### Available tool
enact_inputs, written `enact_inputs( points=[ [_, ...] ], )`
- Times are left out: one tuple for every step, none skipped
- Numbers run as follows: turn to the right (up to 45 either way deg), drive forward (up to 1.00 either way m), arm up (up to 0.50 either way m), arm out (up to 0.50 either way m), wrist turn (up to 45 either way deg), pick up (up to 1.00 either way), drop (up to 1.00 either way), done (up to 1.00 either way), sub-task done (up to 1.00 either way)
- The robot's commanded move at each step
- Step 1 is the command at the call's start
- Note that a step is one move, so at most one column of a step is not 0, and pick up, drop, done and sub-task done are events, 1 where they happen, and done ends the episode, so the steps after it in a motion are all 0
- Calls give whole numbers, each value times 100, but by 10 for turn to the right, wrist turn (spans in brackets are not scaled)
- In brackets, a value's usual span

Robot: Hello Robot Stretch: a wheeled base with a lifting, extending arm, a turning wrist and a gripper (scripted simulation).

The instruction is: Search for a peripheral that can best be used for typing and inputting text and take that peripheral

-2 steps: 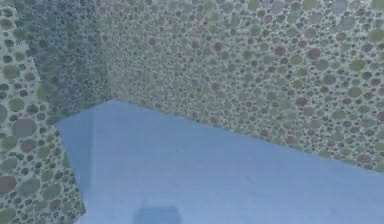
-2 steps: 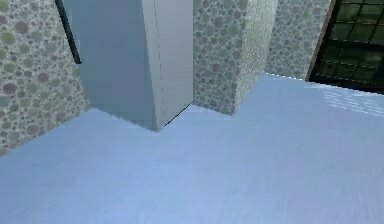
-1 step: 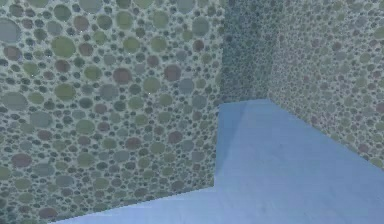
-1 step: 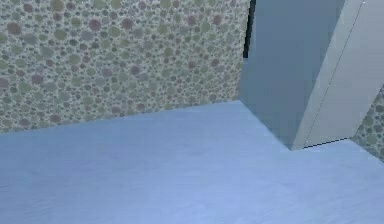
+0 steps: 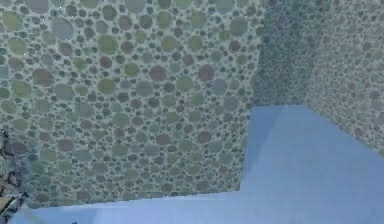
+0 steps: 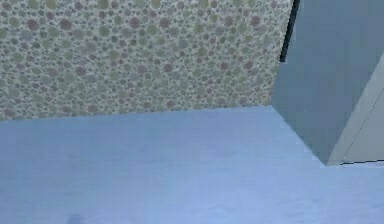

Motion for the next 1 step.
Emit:
enact_inputs(
  points=[
    [0, 80, 0, 0, 0, 0, 0, 0, 0]
  ],
)
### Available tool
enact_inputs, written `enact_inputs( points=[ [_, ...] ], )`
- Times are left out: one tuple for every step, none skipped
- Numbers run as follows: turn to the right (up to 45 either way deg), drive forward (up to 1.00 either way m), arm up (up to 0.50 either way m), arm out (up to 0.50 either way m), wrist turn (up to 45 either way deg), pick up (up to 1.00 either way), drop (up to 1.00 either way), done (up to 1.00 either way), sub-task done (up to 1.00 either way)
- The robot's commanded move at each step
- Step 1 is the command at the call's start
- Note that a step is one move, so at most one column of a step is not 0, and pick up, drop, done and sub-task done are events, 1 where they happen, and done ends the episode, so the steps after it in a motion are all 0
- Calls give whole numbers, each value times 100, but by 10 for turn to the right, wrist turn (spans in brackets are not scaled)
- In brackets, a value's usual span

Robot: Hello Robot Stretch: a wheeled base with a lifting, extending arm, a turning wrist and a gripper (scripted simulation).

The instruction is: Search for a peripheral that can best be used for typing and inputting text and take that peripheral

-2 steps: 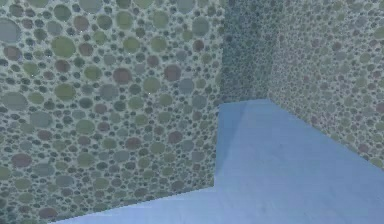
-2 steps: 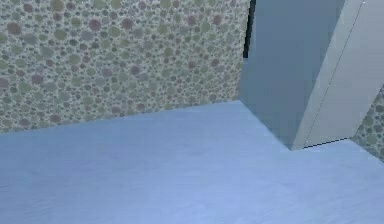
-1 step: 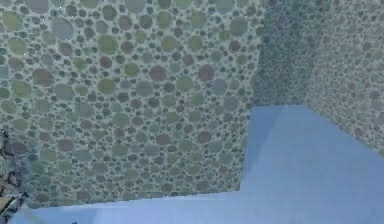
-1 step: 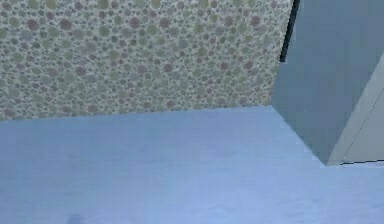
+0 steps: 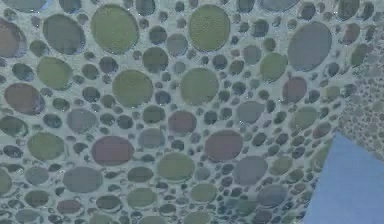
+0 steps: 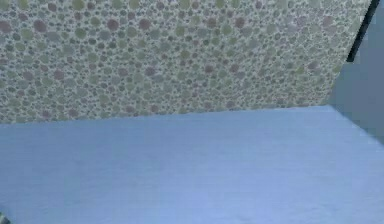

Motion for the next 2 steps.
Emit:
enact_inputs(
  points=[
    [-450, 0, 0, 0, 0, 0, 0, 0, 0],
    [-390, 0, 0, 0, 0, 0, 0, 0, 0]
  ],
)
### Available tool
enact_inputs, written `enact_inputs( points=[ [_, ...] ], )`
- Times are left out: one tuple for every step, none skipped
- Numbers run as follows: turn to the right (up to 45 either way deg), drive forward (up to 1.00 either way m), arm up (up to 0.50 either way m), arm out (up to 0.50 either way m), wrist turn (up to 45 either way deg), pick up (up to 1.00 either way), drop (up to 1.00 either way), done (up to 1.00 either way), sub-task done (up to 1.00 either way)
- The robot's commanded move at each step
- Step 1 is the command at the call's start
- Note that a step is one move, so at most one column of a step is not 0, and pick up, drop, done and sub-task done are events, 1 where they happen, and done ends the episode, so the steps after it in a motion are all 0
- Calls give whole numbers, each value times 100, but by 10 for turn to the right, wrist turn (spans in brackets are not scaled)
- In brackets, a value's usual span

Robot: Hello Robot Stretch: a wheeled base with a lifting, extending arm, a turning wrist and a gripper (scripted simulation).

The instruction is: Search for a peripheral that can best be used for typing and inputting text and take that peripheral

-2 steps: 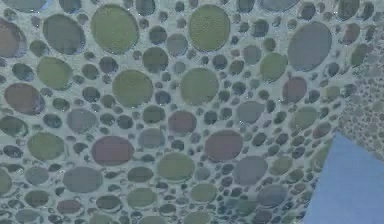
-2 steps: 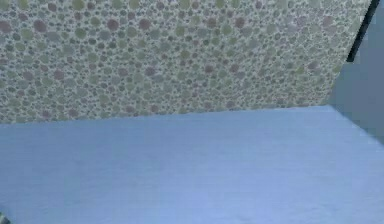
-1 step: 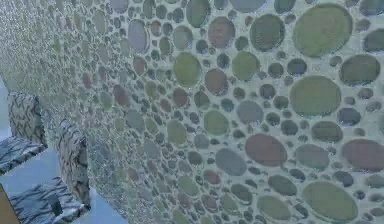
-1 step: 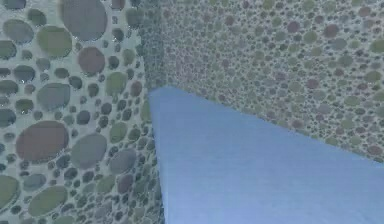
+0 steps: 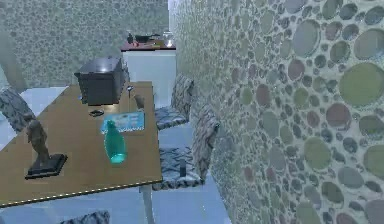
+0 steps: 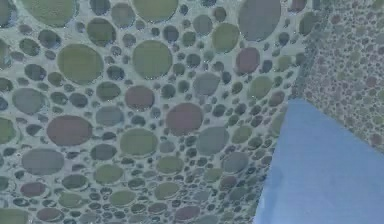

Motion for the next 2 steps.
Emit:
enact_inputs(
  points=[
    [0, 50, 0, 0, 0, 0, 0, 0, 0],
    [-450, 0, 0, 0, 0, 0, 0, 0, 0]
  ],
)
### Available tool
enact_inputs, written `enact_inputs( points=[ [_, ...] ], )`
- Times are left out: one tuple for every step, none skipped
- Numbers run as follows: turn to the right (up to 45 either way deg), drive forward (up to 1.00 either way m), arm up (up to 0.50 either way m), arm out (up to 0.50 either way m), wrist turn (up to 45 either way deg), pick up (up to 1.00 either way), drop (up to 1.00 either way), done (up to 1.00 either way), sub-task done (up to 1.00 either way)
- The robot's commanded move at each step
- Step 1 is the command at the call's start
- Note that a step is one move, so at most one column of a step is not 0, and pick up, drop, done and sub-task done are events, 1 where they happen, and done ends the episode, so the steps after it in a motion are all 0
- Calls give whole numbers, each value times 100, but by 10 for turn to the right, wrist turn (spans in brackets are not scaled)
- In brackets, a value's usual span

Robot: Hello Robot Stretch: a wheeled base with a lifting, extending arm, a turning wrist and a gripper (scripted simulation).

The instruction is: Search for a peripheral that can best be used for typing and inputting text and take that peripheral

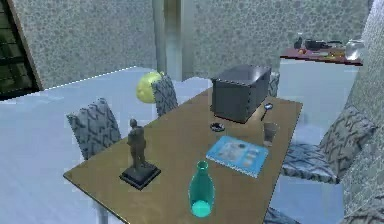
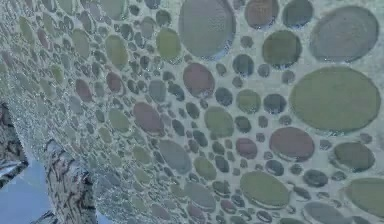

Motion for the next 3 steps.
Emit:
enact_inputs(
  points=[
    [-420, 0, 0, 0, 0, 0, 0, 0, 0],
    [0, 0, 50, 0, 0, 0, 0, 0, 0],
    [0, 0, 4, 0, 0, 0, 0, 0, 0]
  ],
)
